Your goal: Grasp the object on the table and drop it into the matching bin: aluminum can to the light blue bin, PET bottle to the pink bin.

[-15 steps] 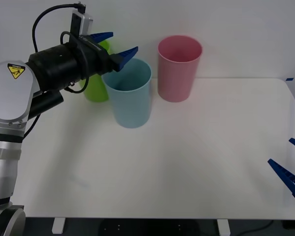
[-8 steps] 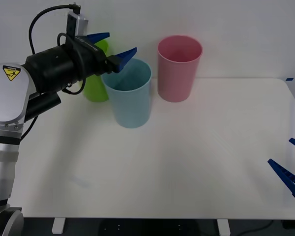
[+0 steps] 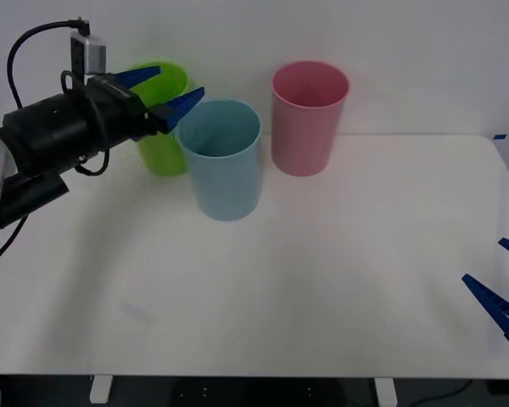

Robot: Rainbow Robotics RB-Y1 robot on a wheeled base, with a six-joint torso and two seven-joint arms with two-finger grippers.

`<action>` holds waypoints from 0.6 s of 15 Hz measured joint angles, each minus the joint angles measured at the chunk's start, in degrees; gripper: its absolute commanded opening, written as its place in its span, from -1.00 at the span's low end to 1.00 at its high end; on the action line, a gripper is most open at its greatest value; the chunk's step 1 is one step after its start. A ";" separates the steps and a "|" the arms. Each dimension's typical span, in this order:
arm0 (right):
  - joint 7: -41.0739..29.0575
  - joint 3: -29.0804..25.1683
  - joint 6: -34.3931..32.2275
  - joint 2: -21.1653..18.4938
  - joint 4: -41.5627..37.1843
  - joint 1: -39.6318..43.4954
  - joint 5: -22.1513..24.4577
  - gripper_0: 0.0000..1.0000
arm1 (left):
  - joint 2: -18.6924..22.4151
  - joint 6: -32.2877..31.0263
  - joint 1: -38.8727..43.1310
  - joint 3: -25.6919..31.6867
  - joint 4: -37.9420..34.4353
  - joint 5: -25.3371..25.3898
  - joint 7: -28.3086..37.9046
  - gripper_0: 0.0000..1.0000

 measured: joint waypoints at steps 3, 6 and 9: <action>0.00 0.00 0.00 0.00 0.00 0.00 0.00 1.00 | 0.76 -0.07 4.72 2.85 -3.22 2.65 -0.81 1.00; 0.00 0.00 0.00 0.00 0.00 0.00 0.00 1.00 | 0.75 -2.39 9.68 6.96 -6.32 4.46 -1.66 1.00; 0.00 0.00 0.00 0.00 0.00 0.00 0.00 1.00 | 1.31 -7.75 14.19 12.77 -8.08 6.92 -3.03 1.00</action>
